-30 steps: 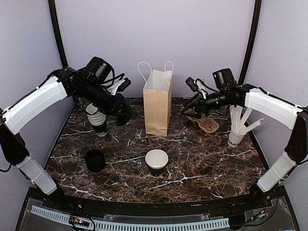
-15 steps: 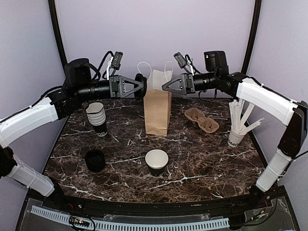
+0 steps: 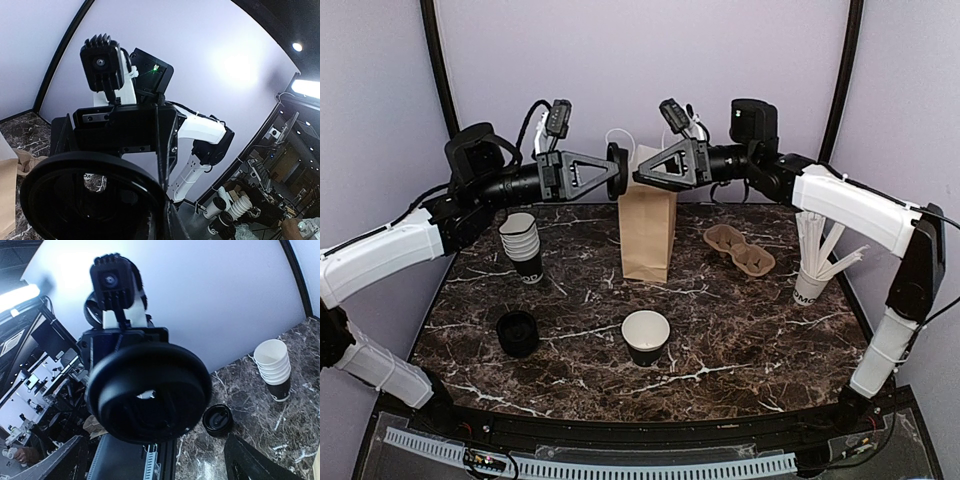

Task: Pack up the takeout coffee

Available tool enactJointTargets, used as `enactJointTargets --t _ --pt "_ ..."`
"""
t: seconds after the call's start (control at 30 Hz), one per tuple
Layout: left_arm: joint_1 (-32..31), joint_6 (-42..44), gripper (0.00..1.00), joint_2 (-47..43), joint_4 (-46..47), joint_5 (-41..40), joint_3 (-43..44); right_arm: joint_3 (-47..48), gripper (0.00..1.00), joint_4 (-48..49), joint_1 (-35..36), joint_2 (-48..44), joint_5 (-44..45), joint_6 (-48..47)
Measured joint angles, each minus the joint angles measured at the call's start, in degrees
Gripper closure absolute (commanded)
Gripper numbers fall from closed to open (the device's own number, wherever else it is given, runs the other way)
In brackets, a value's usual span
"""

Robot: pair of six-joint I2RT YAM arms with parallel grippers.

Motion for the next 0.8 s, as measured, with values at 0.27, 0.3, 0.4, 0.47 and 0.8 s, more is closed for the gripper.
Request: enactJointTargets --t 0.27,0.3,0.4,0.47,0.8 --pt "0.0 -1.81 0.93 0.0 3.04 2.03 -0.31 1.18 0.01 6.45 0.87 0.98 -2.19 4.17" --pt "0.0 -2.01 0.93 0.0 3.5 2.25 -0.33 1.18 0.01 6.6 1.05 1.29 -2.29 4.46" --pt "0.0 -2.29 0.93 0.0 4.5 3.04 -0.39 1.2 0.01 6.95 1.51 2.21 -2.43 5.01" --pt "0.0 -2.56 0.93 0.0 4.9 3.5 -0.52 1.33 0.01 6.95 1.75 2.78 -2.47 5.22" --pt "0.0 -3.54 0.92 0.0 7.34 4.7 -1.27 2.47 0.09 9.99 2.32 3.85 -3.65 7.69"
